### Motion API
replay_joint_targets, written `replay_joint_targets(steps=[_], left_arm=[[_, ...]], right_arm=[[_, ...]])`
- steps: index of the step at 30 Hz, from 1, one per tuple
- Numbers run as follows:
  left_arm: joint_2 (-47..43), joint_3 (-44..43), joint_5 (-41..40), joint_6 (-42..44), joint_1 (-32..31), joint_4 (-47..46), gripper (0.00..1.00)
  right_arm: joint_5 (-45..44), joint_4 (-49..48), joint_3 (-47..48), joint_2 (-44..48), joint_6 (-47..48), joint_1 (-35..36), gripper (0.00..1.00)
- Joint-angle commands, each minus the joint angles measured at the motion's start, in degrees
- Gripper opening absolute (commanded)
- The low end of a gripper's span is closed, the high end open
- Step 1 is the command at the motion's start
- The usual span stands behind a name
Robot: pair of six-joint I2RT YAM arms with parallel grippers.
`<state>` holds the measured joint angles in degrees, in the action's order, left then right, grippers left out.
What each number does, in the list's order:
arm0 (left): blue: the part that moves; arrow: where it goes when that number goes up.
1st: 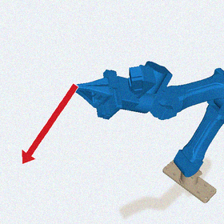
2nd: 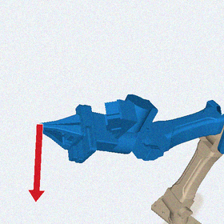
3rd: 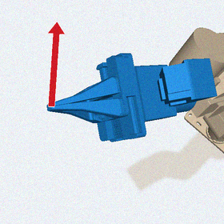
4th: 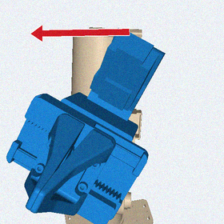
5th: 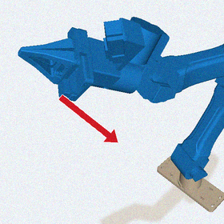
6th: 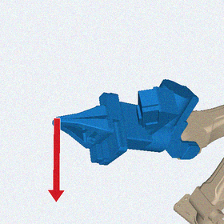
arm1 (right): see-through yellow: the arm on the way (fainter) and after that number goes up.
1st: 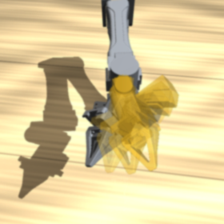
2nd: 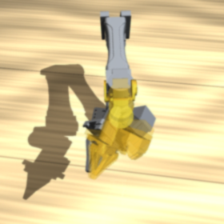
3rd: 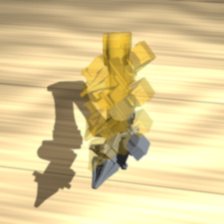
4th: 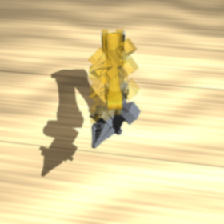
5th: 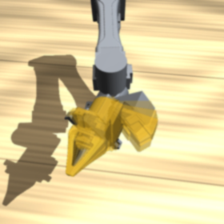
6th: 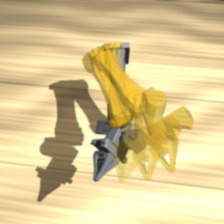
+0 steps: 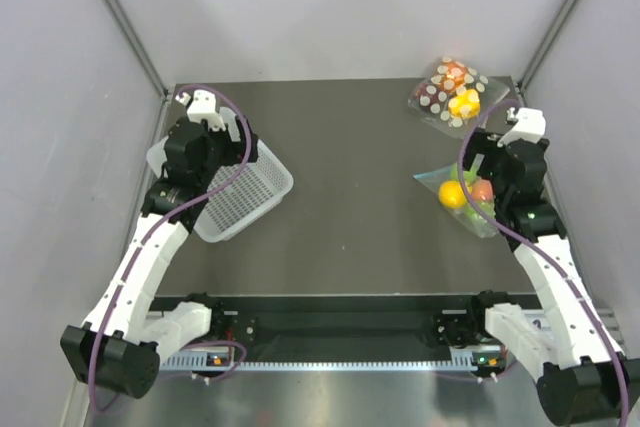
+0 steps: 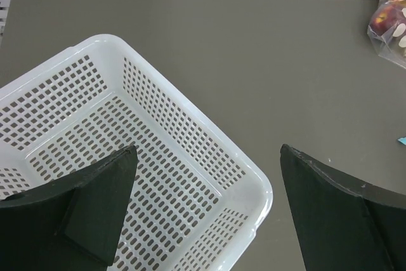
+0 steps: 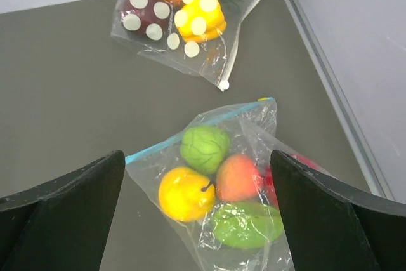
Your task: Open the zip-top bag and remove the fake food
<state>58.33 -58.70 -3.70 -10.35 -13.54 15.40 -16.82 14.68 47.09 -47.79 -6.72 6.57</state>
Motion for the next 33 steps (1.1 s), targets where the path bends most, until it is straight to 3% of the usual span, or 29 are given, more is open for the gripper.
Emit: replay_joint_targets(steps=[1, 7, 17, 21, 24, 25, 26, 27, 29, 33], left_arm=[[-0.40, -2.30, -0.78, 0.07, 0.01, 0.16, 0.98], [-0.58, -1.16, 0.27, 0.68, 0.01, -0.28, 0.98], [-0.32, 0.60, 6.60, 1.56, 0.01, -1.77, 0.98], [-0.93, 1.13, 6.69, 1.82, 0.01, -1.60, 0.98], [-1.19, 1.13, 8.45, 1.82, 0.01, -1.51, 0.98], [-1.28, 1.30, 8.97, 1.82, 0.01, -1.51, 0.98], [-1.28, 1.22, 9.76, 1.82, 0.01, -1.51, 0.98], [-1.28, 1.30, 10.12, 1.82, 0.01, -1.51, 0.98], [-0.93, 1.57, 11.60, 1.82, 0.01, -1.86, 0.98], [-0.06, 1.83, 14.24, 1.21, -0.34, -2.48, 0.99]], right_arm=[[-2.43, 0.62, 3.09, -3.62, -1.27, -0.42, 0.97], [-4.80, 0.18, 3.01, -12.40, -3.56, -1.20, 0.98], [-0.15, -6.06, 0.90, -25.50, -6.02, -3.93, 0.97], [3.18, -7.56, 0.46, -31.03, -6.02, -4.55, 0.93], [5.65, -8.17, 0.28, -33.76, -6.11, -4.81, 0.70], [7.05, -8.26, 0.28, -34.21, -6.11, -4.81, 0.55], [7.76, -8.26, 0.37, -34.65, -5.85, -4.90, 0.45], [8.81, -8.26, 0.54, -35.26, -5.76, -4.81, 0.24], [11.09, -8.00, 0.90, -35.44, -5.67, -4.81, 0.10], [17.49, -8.26, 0.72, -34.04, -6.11, -4.72, 0.00]])
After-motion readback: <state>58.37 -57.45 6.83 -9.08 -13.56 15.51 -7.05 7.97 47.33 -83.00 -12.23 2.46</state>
